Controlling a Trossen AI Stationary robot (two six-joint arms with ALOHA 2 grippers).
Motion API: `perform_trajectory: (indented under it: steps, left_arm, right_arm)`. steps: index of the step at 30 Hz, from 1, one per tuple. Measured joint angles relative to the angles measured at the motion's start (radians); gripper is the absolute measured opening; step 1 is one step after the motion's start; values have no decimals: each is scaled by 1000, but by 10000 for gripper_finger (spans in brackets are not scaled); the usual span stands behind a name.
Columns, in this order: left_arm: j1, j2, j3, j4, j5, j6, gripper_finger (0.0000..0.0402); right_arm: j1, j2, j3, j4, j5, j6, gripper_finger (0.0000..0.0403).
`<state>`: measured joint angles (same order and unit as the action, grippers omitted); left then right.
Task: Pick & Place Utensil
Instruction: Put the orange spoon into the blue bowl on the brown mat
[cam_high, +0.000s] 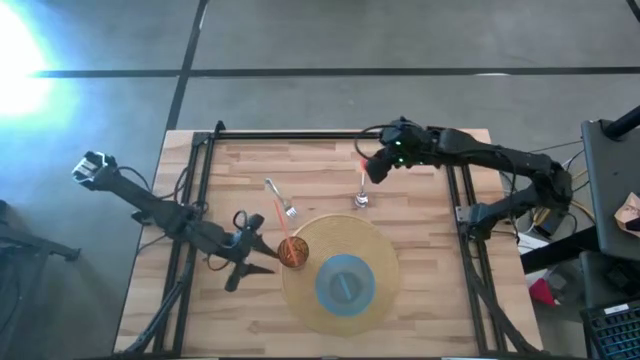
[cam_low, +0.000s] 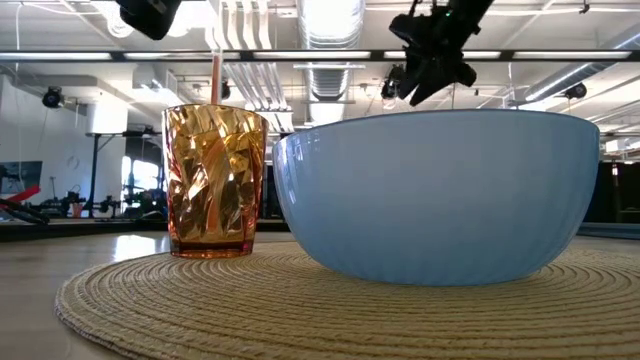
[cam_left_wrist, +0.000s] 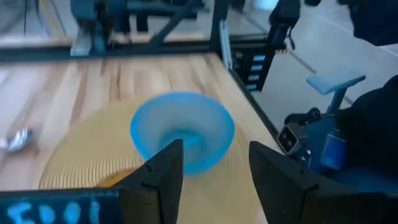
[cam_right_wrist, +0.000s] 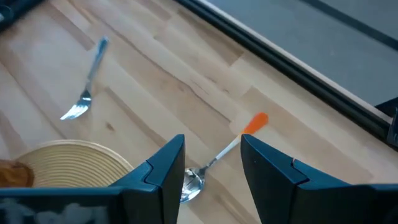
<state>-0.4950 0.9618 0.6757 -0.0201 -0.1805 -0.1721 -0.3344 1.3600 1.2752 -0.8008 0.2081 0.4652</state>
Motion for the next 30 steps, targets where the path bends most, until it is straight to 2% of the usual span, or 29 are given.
perform_trajectory:
  steps: [4, 9, 17, 30]
  left_arm:
    - [0, -2, -59, 146, 3, 87, 174]
    - [1, -3, -73, 224, -2, 193, 174]
    - [2, -24, -59, 230, -14, 273, 174]
    - [2, -32, -59, 221, -28, 280, 174]
  right_arm:
    - [0, 83, 54, -52, -4, 0, 153]
    - [0, 179, 96, -138, -12, 39, 153]
    - [-27, 304, 97, -138, -161, 77, 153]
    - [-45, 475, 97, -136, -194, 158, 153]
